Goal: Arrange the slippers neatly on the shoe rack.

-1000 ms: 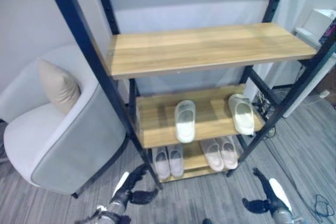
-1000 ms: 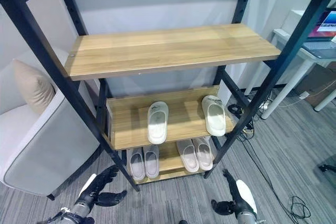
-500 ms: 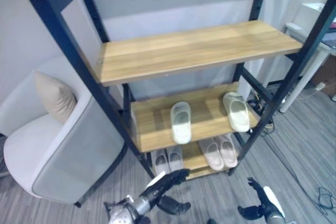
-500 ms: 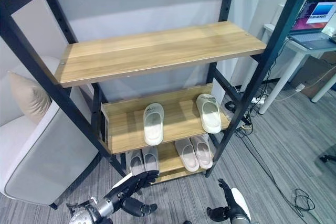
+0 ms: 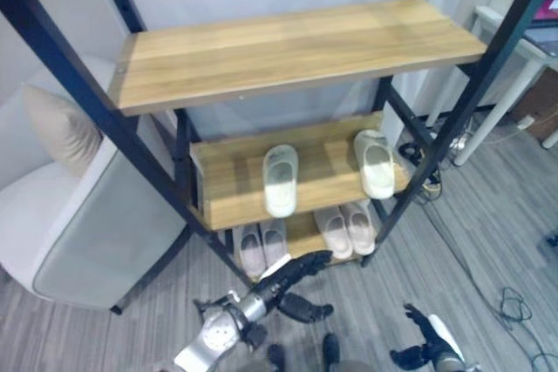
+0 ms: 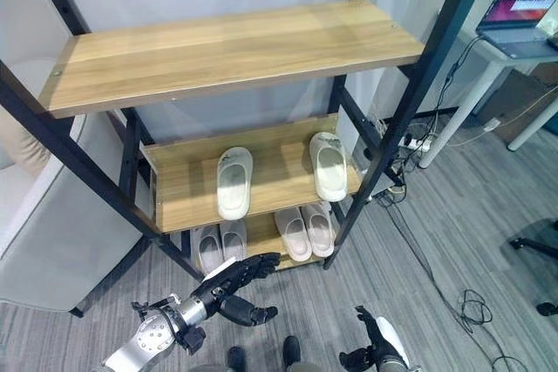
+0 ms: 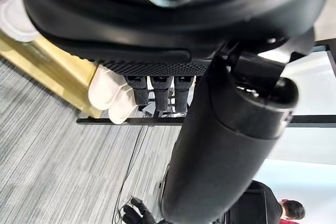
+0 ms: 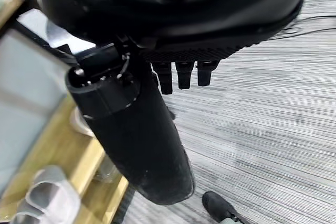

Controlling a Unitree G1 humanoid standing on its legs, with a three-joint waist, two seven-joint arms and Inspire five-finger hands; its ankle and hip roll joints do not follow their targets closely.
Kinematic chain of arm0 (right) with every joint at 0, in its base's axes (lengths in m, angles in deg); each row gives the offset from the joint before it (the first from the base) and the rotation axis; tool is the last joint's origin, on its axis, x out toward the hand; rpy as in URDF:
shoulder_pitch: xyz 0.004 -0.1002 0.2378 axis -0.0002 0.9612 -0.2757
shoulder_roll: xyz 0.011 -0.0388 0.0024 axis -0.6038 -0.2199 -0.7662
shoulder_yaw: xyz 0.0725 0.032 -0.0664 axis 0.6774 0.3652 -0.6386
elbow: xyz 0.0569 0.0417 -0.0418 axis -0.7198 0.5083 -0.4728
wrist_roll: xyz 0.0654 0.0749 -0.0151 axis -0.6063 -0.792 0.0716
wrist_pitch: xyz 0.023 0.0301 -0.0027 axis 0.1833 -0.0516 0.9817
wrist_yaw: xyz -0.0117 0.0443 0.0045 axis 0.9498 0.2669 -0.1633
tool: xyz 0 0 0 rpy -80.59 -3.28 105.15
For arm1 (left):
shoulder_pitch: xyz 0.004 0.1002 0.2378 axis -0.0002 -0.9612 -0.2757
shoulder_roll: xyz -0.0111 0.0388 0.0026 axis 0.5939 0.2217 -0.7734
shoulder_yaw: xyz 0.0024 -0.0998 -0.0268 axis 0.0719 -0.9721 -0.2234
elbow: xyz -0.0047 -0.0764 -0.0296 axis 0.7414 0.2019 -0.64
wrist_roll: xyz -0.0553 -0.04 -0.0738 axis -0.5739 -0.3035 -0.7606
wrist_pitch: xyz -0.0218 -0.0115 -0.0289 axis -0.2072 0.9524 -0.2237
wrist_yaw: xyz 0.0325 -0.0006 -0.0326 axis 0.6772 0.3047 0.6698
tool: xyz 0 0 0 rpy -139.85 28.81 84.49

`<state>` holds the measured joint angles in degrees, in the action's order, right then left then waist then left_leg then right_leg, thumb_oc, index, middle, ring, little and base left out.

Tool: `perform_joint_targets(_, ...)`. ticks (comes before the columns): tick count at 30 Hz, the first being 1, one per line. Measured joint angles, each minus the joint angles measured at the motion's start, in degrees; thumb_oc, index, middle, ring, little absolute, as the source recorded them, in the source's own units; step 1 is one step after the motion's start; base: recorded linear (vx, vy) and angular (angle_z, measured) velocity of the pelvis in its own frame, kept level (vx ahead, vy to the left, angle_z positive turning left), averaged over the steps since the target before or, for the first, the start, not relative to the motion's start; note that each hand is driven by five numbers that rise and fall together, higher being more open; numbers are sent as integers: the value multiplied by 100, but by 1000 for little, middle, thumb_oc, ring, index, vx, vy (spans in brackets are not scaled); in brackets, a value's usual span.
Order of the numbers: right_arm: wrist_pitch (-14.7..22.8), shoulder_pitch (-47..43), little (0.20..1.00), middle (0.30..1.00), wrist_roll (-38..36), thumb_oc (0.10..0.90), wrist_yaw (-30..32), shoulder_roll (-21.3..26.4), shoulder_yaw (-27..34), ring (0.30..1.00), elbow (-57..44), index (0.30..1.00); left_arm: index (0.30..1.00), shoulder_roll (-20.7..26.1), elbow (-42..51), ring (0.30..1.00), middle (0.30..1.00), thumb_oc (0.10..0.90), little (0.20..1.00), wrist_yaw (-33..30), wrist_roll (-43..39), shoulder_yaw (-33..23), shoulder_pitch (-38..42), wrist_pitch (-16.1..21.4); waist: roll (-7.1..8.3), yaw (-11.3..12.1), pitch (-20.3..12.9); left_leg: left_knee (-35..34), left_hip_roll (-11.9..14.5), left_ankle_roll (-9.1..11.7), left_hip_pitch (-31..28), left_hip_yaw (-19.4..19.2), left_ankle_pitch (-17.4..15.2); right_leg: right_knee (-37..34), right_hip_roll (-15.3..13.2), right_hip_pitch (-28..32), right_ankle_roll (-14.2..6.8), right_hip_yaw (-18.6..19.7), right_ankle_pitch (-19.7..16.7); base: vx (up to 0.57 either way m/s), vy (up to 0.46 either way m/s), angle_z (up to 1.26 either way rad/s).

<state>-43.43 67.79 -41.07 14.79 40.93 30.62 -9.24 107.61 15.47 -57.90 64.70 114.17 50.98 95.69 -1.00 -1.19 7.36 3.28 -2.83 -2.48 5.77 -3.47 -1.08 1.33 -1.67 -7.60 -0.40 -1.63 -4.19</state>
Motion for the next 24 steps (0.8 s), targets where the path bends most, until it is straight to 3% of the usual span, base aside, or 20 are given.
perform_joint_targets(5, -5, -168, 900, 900, -46, 800, -30, -271, -114, 900, 185, 900, 900, 274, 306, 900, 900, 800, 900, -101, 223, -66, -19, -37, 97, -13, 28, -445, -61, -149, -279, -296, 250, 396, -100, -266, -219, 74, 156, 40, 79, -31)
perform_joint_targets(7, -1, -317, 900, 900, -19, 800, -71, -384, -333, 900, 370, 900, 900, 299, 329, 900, 900, 800, 900, -163, 235, -144, -25, -39, 157, 81, 20, -566, 1, -244, -333, -545, 290, 775, -333, -424, -252, -421, 393, 61, -10, -50)
perform_joint_targets(8, -17, -376, 900, 900, 37, 800, -51, -490, -421, 900, 534, 900, 900, 378, 327, 900, 900, 800, 900, -215, 373, -158, 25, -40, 269, 101, 18, -550, -23, -270, -413, -582, 249, 933, -595, -384, -292, -756, 432, 53, -46, -27)
perform_joint_targets(9, -13, -391, 900, 900, 66, 800, -37, -491, -424, 900, 628, 900, 900, 426, 304, 900, 900, 800, 900, -249, 506, -165, 140, -40, 347, 101, 11, -533, -29, -250, -477, -567, 229, 973, -691, -248, -325, -707, 441, 58, -85, -8)
perform_joint_targets(12, -27, -445, 900, 900, 84, 800, -44, -513, -470, 900, 740, 900, 900, 403, 284, 900, 900, 800, 900, -465, 504, -278, 373, -33, 364, 141, 5, -532, 91, -206, -495, -520, 250, 829, -857, -74, -480, -603, 455, 45, -81, 6)
perform_joint_targets(14, -59, -542, 900, 900, 116, 800, -50, -521, -464, 900, 860, 900, 900, 411, 286, 900, 900, 800, 900, -524, 503, -406, 439, -28, 394, 140, -14, -539, 84, -188, -511, -500, 249, 453, -936, 50, -534, -555, 174, 97, -118, 9)
perform_joint_targets(15, -69, -563, 900, 900, 124, 800, -48, -531, -462, 900, 874, 900, 900, 404, 288, 900, 900, 800, 900, -560, 503, -440, 467, -27, 391, 125, -13, -542, 88, -135, -519, -478, 231, 368, -983, 112, -656, -480, 165, 147, -178, 2)
perform_joint_targets(18, -121, -681, 900, 900, 129, 800, -159, -629, -480, 900, 1046, 900, 900, 378, 329, 900, 900, 800, 900, -772, 654, -501, 487, -22, 159, 147, -23, -675, 294, 54, -744, -393, 306, -85, -672, 541, -623, -376, 108, 158, -214, -4)
perform_joint_targets(19, -121, -663, 900, 900, 130, 800, -167, -647, -483, 900, 1051, 900, 900, 371, 340, 900, 900, 800, 900, -774, 676, -503, 490, -13, 145, 147, -28, -674, 311, 86, -798, -370, 294, -123, -630, 610, -619, -369, 107, 132, -172, -5)
perform_joint_targets(20, -115, -649, 900, 900, 135, 800, -172, -644, -484, 900, 1076, 900, 900, 282, 361, 900, 900, 800, 900, -786, 732, -577, 483, 15, 89, 143, -67, -663, 426, 247, -822, -312, 231, -192, -522, 669, -593, -366, 131, 166, -231, -2)
perform_joint_targets(24, -122, -558, 900, 900, 136, 800, -212, -642, -538, 900, 1129, 900, 900, 85, 627, 900, 900, 800, 900, -1048, 901, -902, 510, 44, 132, 132, -110, -784, 593, 431, -858, -210, 315, -625, -353, 895, -452, -459, -12, 99, -172, 7)
